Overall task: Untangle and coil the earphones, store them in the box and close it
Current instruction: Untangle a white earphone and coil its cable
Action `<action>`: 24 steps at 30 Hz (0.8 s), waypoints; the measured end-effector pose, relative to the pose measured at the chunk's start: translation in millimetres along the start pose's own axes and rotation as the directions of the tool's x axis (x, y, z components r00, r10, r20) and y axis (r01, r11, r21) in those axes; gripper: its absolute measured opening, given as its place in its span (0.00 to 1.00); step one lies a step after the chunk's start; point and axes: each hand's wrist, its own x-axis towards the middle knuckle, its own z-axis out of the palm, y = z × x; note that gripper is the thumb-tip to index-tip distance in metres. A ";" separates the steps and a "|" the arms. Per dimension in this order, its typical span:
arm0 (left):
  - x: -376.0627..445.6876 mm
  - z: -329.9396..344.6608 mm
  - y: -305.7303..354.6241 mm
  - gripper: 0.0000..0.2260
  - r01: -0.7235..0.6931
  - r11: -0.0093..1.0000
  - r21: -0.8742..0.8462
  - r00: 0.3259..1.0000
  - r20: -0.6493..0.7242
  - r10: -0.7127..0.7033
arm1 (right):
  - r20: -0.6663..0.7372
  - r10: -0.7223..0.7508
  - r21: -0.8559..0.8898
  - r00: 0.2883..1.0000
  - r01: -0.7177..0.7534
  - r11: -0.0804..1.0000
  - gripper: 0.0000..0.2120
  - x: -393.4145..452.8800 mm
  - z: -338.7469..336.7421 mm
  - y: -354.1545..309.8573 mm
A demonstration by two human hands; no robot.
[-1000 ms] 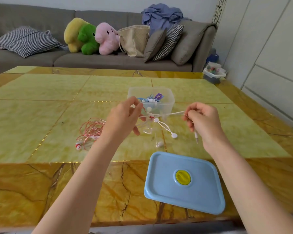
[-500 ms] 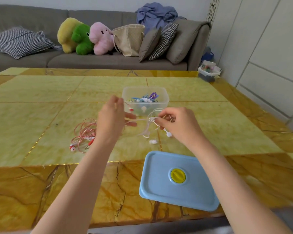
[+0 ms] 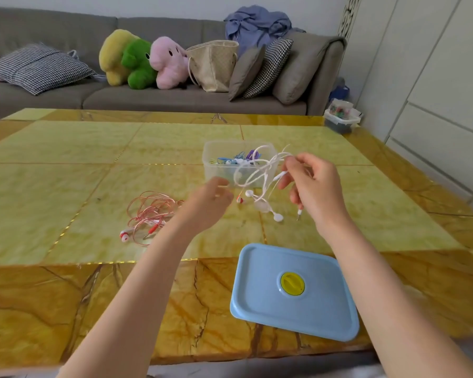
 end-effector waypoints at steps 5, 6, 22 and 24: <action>-1.1 -1.1 -4.0 0.05 -0.143 0.988 0.062 0.989 -0.032 0.145 | -0.028 0.072 -0.020 0.997 -0.073 0.997 0.12 1.8 -4.9 1.7; -1.6 -2.5 -3.0 0.06 -0.182 0.977 0.112 0.980 -0.059 0.190 | -0.035 0.084 -0.042 0.996 -0.085 0.995 0.12 1.8 -5.9 3.0; -15.8 -29.7 19.5 0.14 -0.292 0.846 -0.447 0.955 -0.182 0.234 | 0.371 0.382 -0.226 0.847 -0.317 0.921 0.14 -10.1 17.3 4.8; -17.8 -35.0 22.5 0.13 -0.260 0.706 -0.659 0.964 -0.129 0.234 | 0.360 0.379 -0.261 0.852 -0.298 0.918 0.15 -9.7 21.1 10.6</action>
